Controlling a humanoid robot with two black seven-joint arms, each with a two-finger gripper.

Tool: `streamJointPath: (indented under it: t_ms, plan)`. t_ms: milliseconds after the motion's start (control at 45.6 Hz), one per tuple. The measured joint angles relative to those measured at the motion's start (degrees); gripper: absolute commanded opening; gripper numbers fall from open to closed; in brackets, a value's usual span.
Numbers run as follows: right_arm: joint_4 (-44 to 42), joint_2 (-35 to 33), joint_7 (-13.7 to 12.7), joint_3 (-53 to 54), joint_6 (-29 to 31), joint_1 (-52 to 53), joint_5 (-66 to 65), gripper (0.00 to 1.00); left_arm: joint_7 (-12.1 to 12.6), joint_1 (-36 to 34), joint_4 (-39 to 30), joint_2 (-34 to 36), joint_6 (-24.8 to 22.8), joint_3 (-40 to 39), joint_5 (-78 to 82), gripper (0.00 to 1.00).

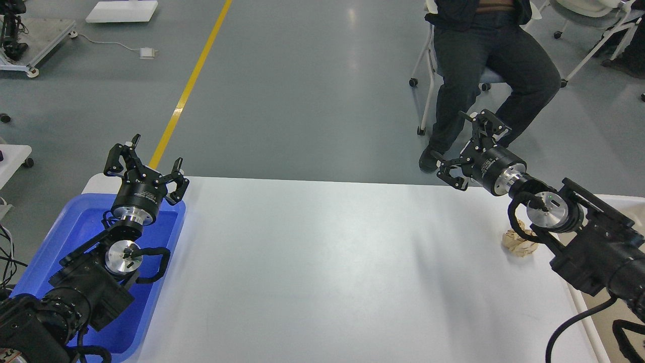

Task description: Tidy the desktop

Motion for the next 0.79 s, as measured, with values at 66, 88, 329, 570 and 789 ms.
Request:
streamJointPath:
  t_ms: [66,88,329,570,789]
  plan:
    - [0.26,-1.52,-0.19,-2.04,0.73,0.56,-2.39,1.0,0.0,-0.01,-0.01,0.0,0.0,0.0,0.0,1.0]
    - [0.3,-1.97,-0.23,-2.73,0.89,0.75,-3.1,1.0,0.0,-0.01,-0.01,0.0,0.0,0.0,0.0,1.0]
    - [0.35,-7.92,-0.25,-14.64,2.03,4.35,-14.16,1.0,0.01,-0.03,-0.03,-0.01,-0.21,0.0,0.0,1.0]
    - [-0.39,-12.9,1.77,-26.97,1.12,8.69,-29.75,1.0,0.01,-0.03,-0.03,-0.01,-0.33,0.0,0.0,1.0]
    - [-1.59,-14.7,5.01,-35.71,-3.21,9.62,-44.86,1.0,0.01,-0.03,-0.02,-0.01,-0.38,-0.01,0.0,1.0]
